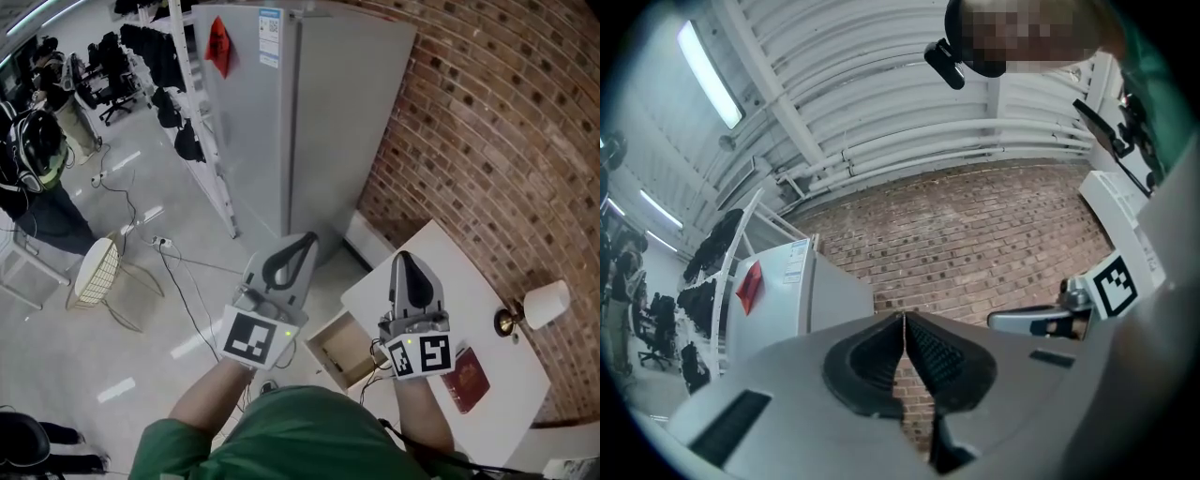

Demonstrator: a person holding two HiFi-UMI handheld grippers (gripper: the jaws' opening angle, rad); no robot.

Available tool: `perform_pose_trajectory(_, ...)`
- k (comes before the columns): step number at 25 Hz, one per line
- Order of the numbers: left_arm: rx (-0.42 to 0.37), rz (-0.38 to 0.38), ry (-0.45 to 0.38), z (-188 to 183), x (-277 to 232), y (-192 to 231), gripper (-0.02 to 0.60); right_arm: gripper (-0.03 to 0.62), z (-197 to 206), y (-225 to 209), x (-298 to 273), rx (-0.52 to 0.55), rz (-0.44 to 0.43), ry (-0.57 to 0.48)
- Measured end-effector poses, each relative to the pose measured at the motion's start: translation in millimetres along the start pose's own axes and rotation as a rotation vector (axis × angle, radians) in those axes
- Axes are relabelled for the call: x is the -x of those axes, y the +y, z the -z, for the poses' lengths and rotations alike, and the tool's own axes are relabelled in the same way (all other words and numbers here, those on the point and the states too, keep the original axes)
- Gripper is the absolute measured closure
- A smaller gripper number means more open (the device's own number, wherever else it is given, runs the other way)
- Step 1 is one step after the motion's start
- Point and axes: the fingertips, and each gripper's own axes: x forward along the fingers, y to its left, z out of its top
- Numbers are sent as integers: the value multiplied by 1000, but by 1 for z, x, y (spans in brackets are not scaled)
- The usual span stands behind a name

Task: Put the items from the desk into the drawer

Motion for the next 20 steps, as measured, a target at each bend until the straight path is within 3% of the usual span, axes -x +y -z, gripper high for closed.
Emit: perform_pose_trajectory(20, 19, -3, 48, 18, -4, 3, 569, 591, 4, 10, -5, 8, -40, 10)
